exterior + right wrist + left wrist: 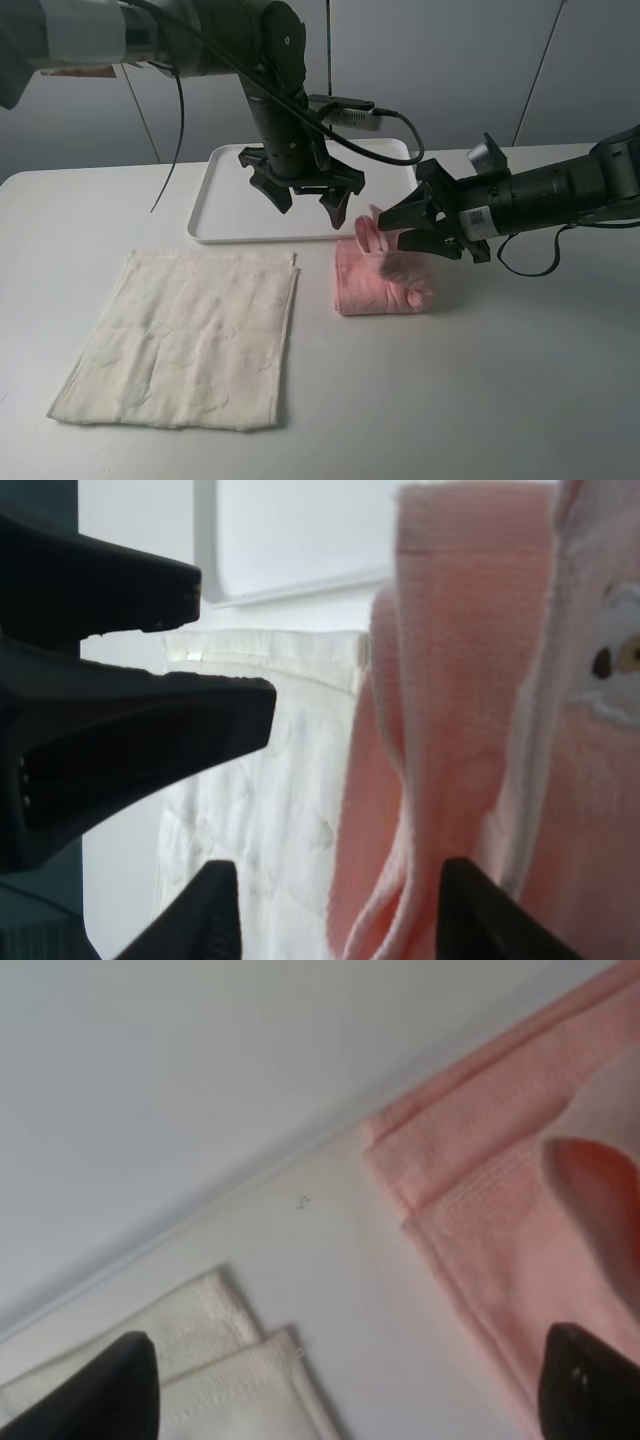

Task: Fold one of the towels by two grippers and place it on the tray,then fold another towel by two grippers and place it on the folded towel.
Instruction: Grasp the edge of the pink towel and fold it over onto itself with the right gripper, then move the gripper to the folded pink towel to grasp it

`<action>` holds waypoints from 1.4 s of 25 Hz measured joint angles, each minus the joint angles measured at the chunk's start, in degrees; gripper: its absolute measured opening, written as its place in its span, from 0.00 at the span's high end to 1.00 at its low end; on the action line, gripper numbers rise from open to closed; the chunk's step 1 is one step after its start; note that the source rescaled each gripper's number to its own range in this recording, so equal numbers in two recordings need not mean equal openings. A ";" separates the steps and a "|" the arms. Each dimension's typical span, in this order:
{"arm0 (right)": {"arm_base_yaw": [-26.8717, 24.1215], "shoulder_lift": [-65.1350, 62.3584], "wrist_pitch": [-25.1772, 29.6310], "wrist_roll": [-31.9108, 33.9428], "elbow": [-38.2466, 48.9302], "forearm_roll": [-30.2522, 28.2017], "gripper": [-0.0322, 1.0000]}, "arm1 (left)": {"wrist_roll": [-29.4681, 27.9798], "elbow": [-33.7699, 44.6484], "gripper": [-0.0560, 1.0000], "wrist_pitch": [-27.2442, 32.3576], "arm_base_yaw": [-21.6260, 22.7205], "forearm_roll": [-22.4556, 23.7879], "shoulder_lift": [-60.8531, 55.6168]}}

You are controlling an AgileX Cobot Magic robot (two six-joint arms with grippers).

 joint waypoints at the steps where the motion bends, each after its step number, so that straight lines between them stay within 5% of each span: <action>1: 0.31 0.00 0.00 -0.17 0.00 0.08 0.51 | 0.10 0.00 0.02 0.13 0.00 0.00 0.00; 5: 2.54 0.49 -0.74 -1.07 0.00 -0.85 0.50 | 0.23 0.00 0.02 1.33 0.00 0.24 -0.14; 12: 5.82 0.84 -2.12 -2.74 0.00 -2.94 0.24 | 0.23 -0.54 0.02 1.98 0.24 1.56 -1.66; 24: 5.86 -1.92 3.89 -1.80 0.10 -2.94 0.23 | 1.58 -5.12 0.02 6.62 4.47 2.58 -2.15; 29: 5.86 -6.36 -3.64 2.14 0.10 -7.13 0.22 | 1.99 -5.12 0.02 6.83 4.82 4.52 -2.15; 35: 5.86 -9.30 -14.65 8.32 0.10 -14.54 0.01 | 4.40 -5.12 0.02 6.83 5.54 4.61 -3.01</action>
